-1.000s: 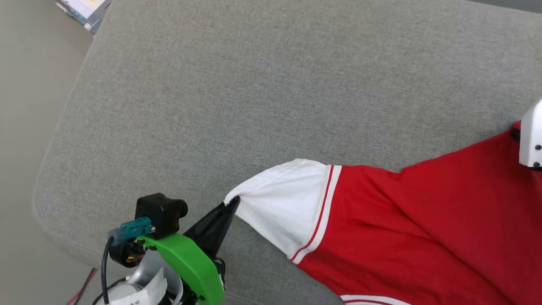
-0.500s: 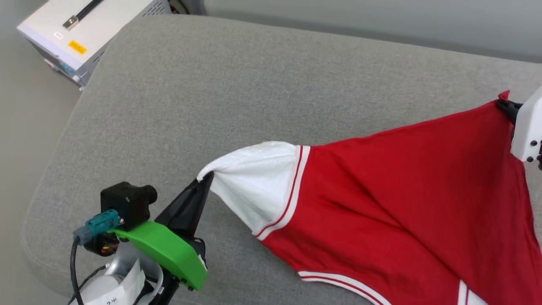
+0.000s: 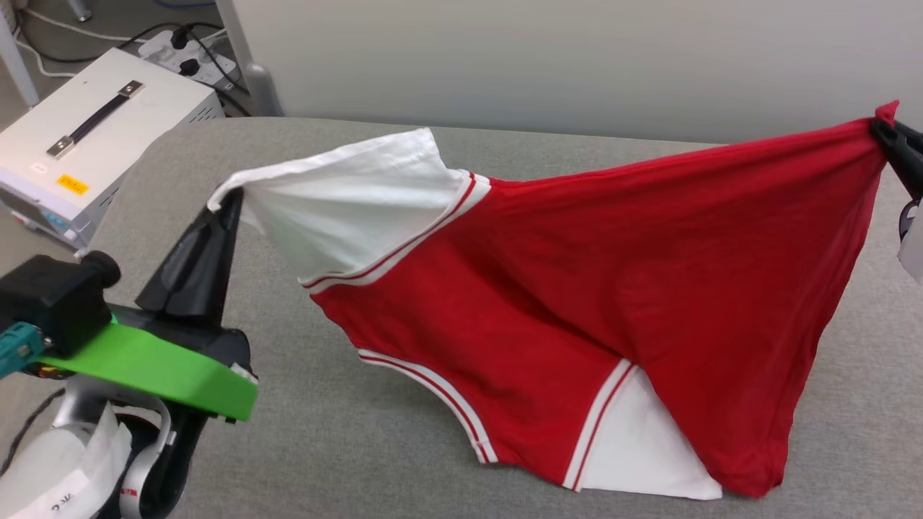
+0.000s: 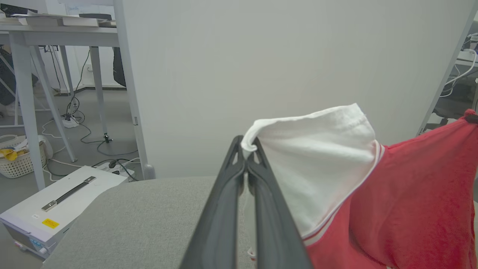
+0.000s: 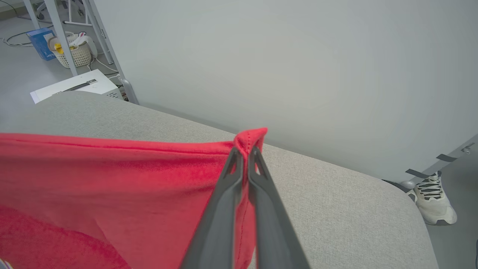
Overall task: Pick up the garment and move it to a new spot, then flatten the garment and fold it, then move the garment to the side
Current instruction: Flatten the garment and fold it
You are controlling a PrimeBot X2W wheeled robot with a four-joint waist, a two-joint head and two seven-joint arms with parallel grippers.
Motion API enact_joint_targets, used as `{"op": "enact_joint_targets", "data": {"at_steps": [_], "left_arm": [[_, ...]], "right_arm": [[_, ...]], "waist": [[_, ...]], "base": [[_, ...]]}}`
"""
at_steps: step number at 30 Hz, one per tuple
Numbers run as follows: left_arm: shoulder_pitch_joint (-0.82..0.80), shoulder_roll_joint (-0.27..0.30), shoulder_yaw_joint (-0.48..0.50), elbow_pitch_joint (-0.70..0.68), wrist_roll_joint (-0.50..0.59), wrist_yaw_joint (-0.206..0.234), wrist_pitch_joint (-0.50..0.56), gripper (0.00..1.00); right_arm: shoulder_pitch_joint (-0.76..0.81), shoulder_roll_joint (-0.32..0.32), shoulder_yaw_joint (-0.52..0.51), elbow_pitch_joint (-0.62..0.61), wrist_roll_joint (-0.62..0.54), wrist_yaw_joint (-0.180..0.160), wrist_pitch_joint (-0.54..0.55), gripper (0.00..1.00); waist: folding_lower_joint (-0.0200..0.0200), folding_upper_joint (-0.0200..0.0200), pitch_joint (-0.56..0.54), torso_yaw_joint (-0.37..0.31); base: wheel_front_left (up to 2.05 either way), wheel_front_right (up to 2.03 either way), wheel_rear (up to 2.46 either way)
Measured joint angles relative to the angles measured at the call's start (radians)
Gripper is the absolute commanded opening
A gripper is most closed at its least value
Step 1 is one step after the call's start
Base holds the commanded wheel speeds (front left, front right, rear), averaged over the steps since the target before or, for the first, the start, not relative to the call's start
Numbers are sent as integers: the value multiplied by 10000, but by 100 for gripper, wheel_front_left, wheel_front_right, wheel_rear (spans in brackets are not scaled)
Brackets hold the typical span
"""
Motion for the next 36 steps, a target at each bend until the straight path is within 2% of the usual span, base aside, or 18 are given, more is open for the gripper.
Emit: {"op": "enact_joint_targets", "data": {"at_steps": [4, 8, 19, 24, 27, 32, 36], "left_arm": [[-442, 29, 472, -293, -2, 153, -140, 0], [-1428, 138, 911, -416, 2, 128, -224, 0], [-4665, 596, 1582, 63, 255, -320, -347, 0], [-6362, 970, 1578, 744, 347, -826, -90, 0], [-7446, 1273, 1363, 1363, 662, -1310, 165, 0], [-9515, 1498, 917, 2955, 905, -2205, 437, 0], [-11288, 1423, 337, 4452, 1383, -2867, 639, 0]], "right_arm": [[-2, 125, -142, -629, -155, 0, -313, 0], [-81, 199, -337, -1172, -293, 0, -439, 0], [-1836, 215, -566, -1513, -596, 0, -872, 0], [-3039, 100, -577, -1206, -905, 2, -1151, 0], [-3836, -46, -535, -750, -1116, 8, -1434, 0], [-5393, -763, 437, 314, -1820, 12, -2004, 0], [-6962, -627, 844, 1655, -2025, 13, -2493, 0]], "waist": [[0, 0, -183, -426], [0, 0, -234, -810], [0, 0, 616, -1369], [0, 0, 1393, -1459], [0, 0, 1953, -1484], [1, 0, 3021, -1497], [2, 0, 3885, -1501]], "base": [[0, 0, 0], [0, 0, 0], [0, 0, 0], [0, 0, 0], [0, 0, 0], [0, 0, 0], [0, 0, 0]]}}
